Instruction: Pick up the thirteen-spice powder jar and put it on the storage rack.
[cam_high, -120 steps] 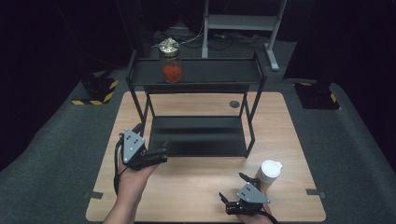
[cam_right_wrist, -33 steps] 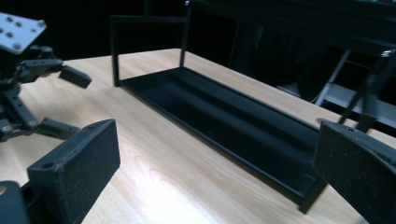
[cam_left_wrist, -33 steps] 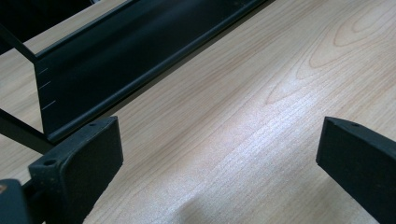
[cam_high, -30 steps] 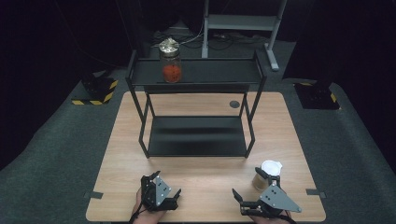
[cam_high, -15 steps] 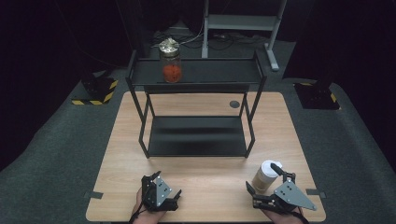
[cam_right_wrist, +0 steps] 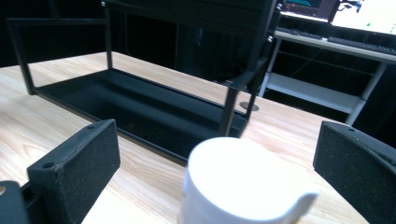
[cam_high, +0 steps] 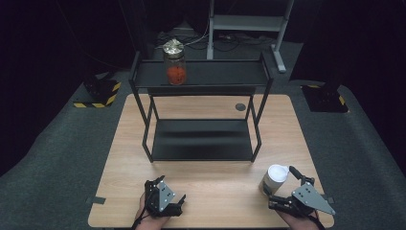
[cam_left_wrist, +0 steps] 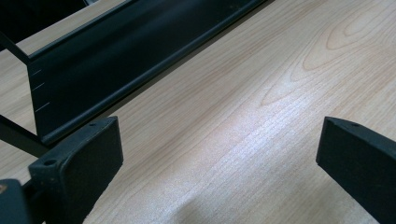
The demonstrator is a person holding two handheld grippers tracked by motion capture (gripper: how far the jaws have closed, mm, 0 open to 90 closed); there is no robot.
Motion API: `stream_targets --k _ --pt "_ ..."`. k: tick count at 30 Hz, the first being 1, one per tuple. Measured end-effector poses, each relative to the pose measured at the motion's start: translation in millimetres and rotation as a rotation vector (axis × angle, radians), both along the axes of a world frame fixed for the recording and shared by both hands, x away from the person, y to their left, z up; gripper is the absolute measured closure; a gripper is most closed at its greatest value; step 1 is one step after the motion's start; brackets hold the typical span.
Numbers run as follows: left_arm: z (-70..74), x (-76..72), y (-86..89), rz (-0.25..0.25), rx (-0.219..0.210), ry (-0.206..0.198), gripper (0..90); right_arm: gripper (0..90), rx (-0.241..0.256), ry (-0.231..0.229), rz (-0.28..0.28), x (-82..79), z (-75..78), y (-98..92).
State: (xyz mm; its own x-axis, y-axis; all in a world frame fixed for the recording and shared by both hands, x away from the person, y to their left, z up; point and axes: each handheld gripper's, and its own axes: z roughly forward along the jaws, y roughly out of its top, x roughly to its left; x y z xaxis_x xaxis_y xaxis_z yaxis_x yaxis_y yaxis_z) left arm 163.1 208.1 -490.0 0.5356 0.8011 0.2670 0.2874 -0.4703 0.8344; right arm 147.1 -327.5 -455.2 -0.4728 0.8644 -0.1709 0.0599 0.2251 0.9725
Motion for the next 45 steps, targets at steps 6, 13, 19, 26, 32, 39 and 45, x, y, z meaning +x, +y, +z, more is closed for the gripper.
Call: stream_targets --k 6,13,19,26,32,39,45 --pt "-0.3 0.0 1.4 0.002 -0.010 0.000 0.8 0.0 -0.002 0.023 -0.037 0.4 -4.1 -2.8" --pt "-0.7 -0.3 2.0 0.000 -0.013 -0.002 0.7 0.0 0.011 0.070 -0.056 4.6 -11.8 -6.4" --pt "-0.7 0.0 3.5 -0.001 -0.022 0.001 0.7 0.1 0.028 0.102 -0.057 7.9 -17.5 -9.0" --pt "-0.8 0.1 4.4 -0.004 -0.024 0.000 0.8 3.2 0.030 0.133 -0.052 11.5 -23.8 -8.1" --pt "-0.9 -0.1 4.2 -0.006 -0.022 -0.001 0.7 6.3 0.036 0.145 -0.058 12.7 -27.0 -7.3" --pt "-0.9 0.1 4.6 -0.008 -0.024 -0.001 0.7 12.1 0.063 0.178 -0.051 17.2 -31.5 -9.4" --pt "-1.1 0.1 4.9 -0.008 -0.026 -0.001 0.7 16.2 0.069 0.195 -0.033 20.4 -33.6 -11.0"
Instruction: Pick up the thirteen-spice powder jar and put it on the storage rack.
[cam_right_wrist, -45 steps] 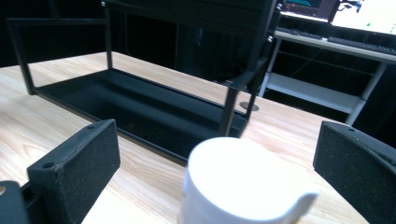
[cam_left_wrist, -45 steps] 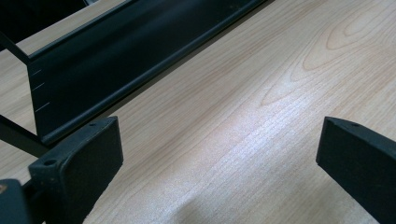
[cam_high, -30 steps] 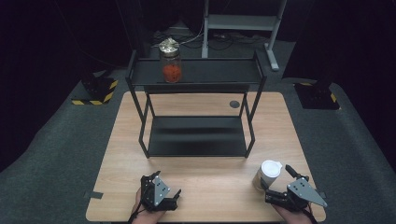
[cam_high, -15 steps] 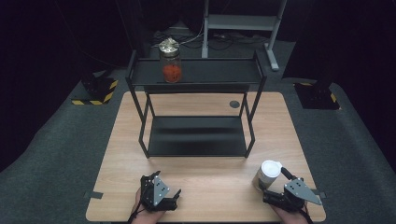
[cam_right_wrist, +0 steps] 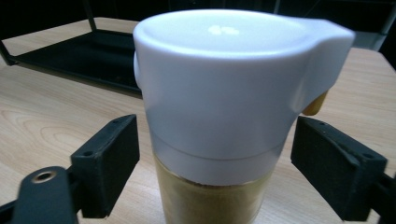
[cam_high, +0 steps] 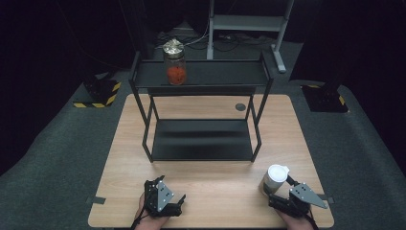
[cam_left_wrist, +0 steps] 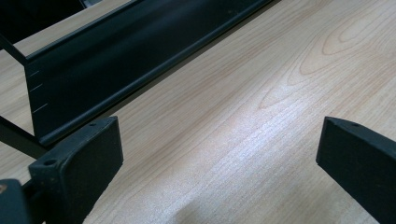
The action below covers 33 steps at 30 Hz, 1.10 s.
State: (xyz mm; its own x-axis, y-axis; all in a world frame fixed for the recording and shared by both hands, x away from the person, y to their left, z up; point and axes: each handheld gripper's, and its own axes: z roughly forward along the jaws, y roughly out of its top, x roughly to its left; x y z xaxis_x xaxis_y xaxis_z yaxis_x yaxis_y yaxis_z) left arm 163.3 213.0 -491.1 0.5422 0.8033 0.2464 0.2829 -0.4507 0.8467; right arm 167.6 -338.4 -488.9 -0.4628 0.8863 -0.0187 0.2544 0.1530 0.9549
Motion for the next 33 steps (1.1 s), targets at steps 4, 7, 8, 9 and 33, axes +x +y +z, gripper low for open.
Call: stream_targets --k 4,7,8,9,33 --pt "0.1 0.2 0.8 0.000 -0.003 0.000 0.7 22.3 0.025 -0.006 0.007 1.3 -2.7 -3.7" --pt "0.0 0.1 0.8 -0.001 -0.003 0.000 0.7 23.7 0.031 -0.013 0.008 1.5 -3.8 -4.0" --pt "0.0 0.1 0.8 -0.001 -0.002 -0.001 0.8 25.3 0.041 -0.015 0.012 2.2 -5.0 -4.5" --pt "-0.1 0.0 0.8 0.000 -0.003 -0.001 0.7 25.8 0.043 -0.016 0.014 2.4 -5.5 -4.7" --pt "-0.4 -0.4 1.9 0.000 -0.010 -0.002 0.7 29.1 0.074 -0.049 0.010 3.4 -14.5 -8.2"
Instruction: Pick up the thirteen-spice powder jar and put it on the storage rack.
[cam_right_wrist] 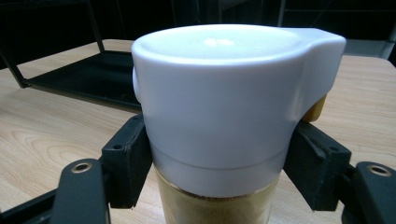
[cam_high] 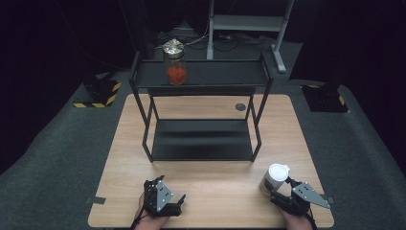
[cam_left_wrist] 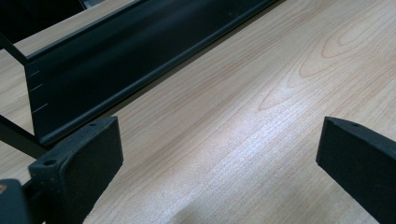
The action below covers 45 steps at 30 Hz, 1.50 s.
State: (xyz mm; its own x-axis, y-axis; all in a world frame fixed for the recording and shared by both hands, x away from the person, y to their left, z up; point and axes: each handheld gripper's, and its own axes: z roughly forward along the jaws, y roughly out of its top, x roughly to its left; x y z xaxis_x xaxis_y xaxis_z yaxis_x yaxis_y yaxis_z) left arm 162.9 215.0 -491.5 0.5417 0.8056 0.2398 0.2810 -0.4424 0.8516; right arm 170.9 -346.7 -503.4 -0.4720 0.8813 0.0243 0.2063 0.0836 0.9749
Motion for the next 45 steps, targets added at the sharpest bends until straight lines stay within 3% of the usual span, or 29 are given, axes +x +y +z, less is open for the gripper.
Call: stream_targets --k 14,24,28,45 --pt "-0.4 -0.1 1.2 -0.001 -0.007 -0.001 0.7 29.2 -0.010 -0.059 0.017 -7.0 5.5 8.3" --pt "-0.3 -0.2 1.4 -0.003 -0.005 -0.001 0.7 29.2 -0.013 -0.092 0.072 -6.5 16.3 27.0" --pt "-1.3 -1.3 2.2 -0.004 -0.011 -0.008 0.7 29.2 -0.026 -0.105 0.094 -2.9 19.6 36.8" --pt "-1.6 -0.9 4.2 -0.013 -0.016 -0.009 0.7 29.2 0.000 -0.122 0.140 14.8 39.6 60.2"
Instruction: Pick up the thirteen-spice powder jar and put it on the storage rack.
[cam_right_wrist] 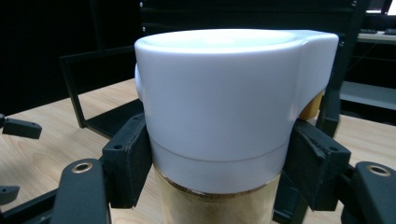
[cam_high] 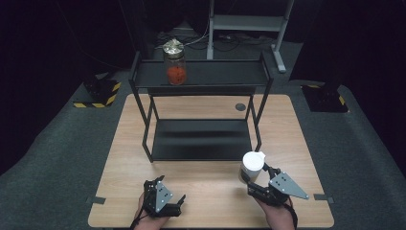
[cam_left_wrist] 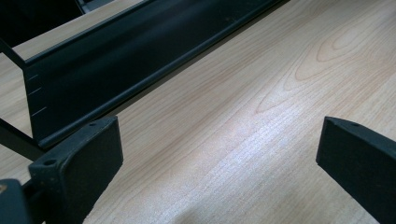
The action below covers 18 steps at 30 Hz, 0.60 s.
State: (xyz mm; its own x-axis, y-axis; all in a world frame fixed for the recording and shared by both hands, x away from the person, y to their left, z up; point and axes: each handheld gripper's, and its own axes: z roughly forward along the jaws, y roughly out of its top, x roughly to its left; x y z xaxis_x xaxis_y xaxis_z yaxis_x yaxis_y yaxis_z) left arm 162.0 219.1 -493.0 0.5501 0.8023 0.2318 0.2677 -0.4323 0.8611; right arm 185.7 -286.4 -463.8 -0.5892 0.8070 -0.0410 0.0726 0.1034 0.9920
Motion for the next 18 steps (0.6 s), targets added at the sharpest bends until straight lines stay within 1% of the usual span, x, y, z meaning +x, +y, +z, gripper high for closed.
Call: stream_targets --k 7,13,18 --pt "0.3 0.3 -0.2 -0.006 0.005 0.001 0.7 29.2 -0.001 -0.012 0.013 8.5 7.7 8.7" --pt "0.0 0.6 1.0 -0.004 -0.004 0.002 0.6 29.2 0.009 -0.025 0.016 14.4 15.1 13.0" --pt "-0.2 0.7 2.1 -0.003 -0.013 0.004 0.6 29.2 0.014 -0.046 0.018 19.8 25.1 17.8"
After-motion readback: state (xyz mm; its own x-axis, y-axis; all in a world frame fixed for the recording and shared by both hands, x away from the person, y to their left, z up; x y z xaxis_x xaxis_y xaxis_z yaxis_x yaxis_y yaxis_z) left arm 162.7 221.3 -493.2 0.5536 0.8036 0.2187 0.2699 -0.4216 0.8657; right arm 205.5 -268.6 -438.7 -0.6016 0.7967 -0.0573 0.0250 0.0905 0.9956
